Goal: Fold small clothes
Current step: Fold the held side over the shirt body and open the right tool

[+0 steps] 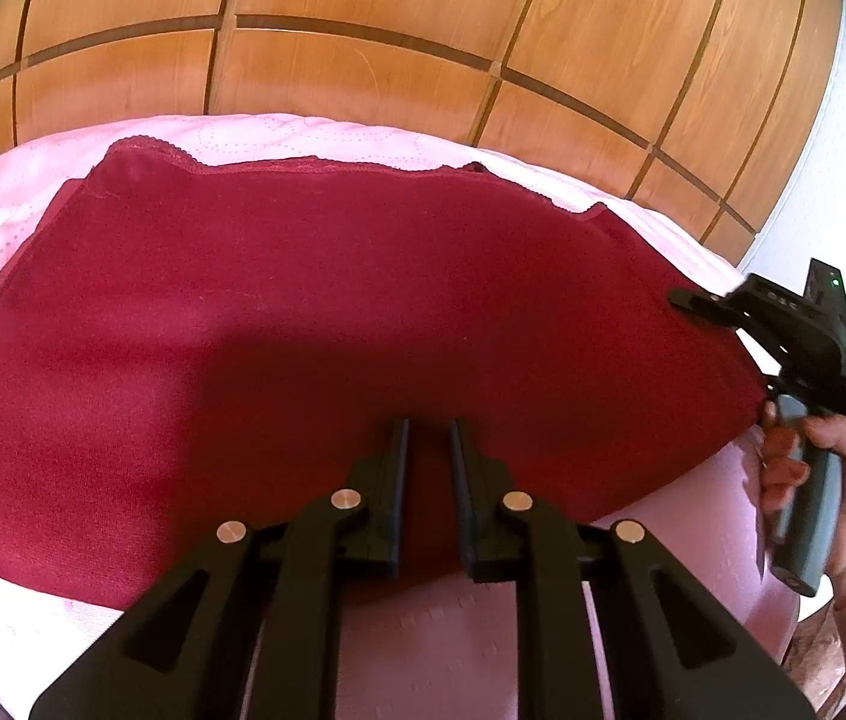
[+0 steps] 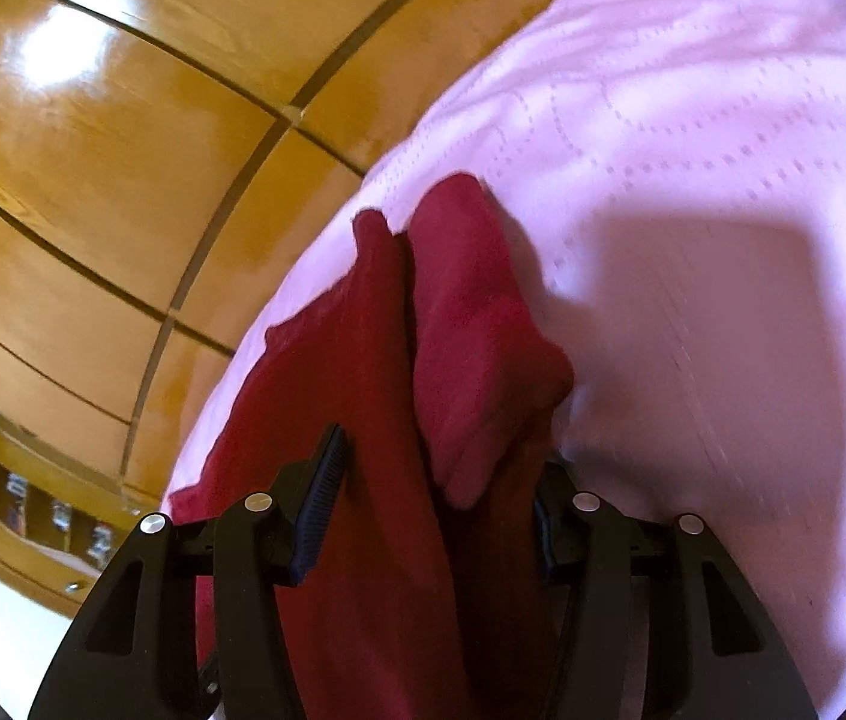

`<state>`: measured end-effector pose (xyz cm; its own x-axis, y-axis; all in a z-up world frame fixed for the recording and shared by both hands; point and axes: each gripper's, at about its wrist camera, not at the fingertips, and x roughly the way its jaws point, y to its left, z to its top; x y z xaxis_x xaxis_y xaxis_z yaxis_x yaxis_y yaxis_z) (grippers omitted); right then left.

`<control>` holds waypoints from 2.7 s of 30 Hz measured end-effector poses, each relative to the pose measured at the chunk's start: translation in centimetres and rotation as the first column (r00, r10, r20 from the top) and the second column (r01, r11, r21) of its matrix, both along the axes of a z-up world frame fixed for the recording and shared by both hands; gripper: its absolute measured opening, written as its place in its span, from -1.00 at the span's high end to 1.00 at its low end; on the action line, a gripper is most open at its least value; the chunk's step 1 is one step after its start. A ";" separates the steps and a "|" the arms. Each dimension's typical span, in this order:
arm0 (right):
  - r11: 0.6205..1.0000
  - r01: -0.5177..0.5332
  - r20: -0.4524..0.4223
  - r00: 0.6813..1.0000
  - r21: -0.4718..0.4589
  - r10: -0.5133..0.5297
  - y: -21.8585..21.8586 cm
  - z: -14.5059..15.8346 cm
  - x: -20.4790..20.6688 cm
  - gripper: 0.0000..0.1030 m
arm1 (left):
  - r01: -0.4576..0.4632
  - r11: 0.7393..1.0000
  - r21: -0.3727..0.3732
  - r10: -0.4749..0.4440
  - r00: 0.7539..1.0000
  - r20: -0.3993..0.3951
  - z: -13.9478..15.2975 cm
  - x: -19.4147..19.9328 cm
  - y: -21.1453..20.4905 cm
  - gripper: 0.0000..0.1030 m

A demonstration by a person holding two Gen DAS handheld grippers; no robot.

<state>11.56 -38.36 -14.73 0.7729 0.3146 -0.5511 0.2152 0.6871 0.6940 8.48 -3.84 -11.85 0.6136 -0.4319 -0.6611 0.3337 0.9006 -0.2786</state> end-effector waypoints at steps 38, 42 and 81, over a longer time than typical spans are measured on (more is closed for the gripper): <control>0.999 0.019 0.179 0.983 0.042 -0.026 5.6 8.9 -1.9 0.59 | -0.468 0.884 0.016 0.468 0.882 -0.046 -0.1 1.1 16.1 -0.72; 1.000 -0.014 0.204 0.979 0.016 0.010 7.4 10.6 -2.1 0.59 | -0.486 0.874 -0.004 0.485 0.874 -0.036 0.3 0.9 16.8 -0.73; 0.794 -0.540 -0.005 0.828 -0.280 0.561 34.0 5.6 2.1 0.10 | -0.572 0.817 -0.075 0.566 0.820 -0.087 0.2 -0.3 21.8 -0.78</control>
